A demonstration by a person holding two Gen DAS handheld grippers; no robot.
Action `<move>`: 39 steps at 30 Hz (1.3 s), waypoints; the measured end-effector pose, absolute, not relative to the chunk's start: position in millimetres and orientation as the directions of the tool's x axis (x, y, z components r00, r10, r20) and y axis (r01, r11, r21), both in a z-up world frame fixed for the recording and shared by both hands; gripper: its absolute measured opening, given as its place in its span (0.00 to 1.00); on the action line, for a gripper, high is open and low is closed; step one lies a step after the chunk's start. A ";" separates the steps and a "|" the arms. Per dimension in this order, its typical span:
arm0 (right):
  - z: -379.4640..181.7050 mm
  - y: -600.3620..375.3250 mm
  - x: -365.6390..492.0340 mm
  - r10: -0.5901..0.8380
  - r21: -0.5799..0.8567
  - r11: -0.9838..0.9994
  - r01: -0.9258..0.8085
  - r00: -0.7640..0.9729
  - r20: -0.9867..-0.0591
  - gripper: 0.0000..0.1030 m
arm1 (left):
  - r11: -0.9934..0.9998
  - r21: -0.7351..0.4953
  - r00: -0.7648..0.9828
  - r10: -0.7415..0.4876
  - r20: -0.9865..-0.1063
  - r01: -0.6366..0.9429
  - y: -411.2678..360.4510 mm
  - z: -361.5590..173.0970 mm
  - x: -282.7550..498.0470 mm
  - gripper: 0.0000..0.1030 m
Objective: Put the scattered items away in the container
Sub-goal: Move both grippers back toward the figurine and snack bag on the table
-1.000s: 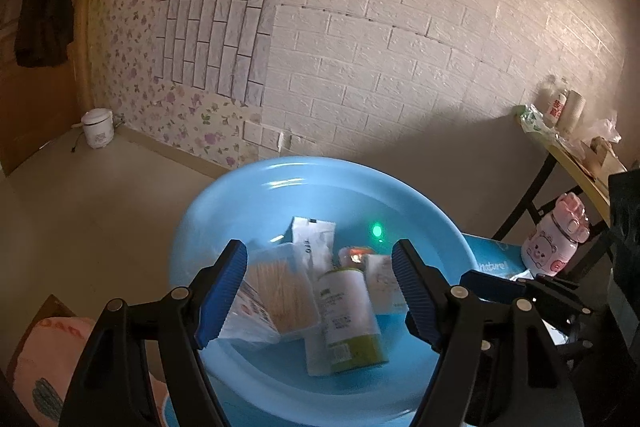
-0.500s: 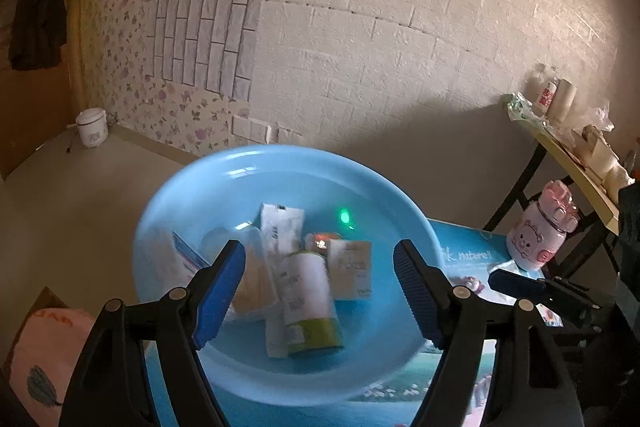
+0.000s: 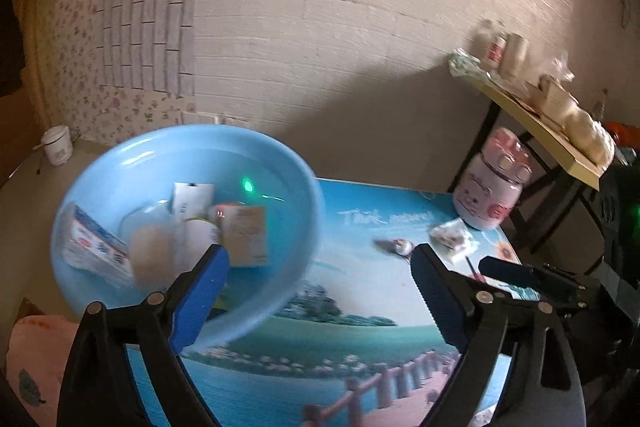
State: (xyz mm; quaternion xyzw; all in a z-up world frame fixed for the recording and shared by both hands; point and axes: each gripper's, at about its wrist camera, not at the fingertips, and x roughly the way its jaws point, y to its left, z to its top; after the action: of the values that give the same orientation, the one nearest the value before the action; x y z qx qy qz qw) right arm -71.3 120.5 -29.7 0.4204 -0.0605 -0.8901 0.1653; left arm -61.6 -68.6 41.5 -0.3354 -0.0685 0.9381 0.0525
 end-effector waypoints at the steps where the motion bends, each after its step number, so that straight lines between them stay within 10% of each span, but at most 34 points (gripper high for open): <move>1: -29.8 127.0 -69.4 -0.342 0.250 -0.939 0.234 -0.596 -0.726 0.65 | -0.985 -0.160 -0.764 0.151 -0.627 -0.063 -61.0 40.3 -61.5 0.92; 39: -68.5 224.8 -77.0 -0.242 0.241 -0.967 0.087 -0.614 -0.751 0.65 | -0.983 -0.093 -0.680 0.177 -0.711 -0.158 23.3 -2.3 -99.0 0.95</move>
State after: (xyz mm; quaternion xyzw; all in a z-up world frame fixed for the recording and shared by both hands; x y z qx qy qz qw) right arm -77.0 224.8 -68.5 0.4297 -0.0906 -0.8937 0.0920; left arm -99.0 23.3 -2.3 -0.3893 -0.0120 0.9165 0.0913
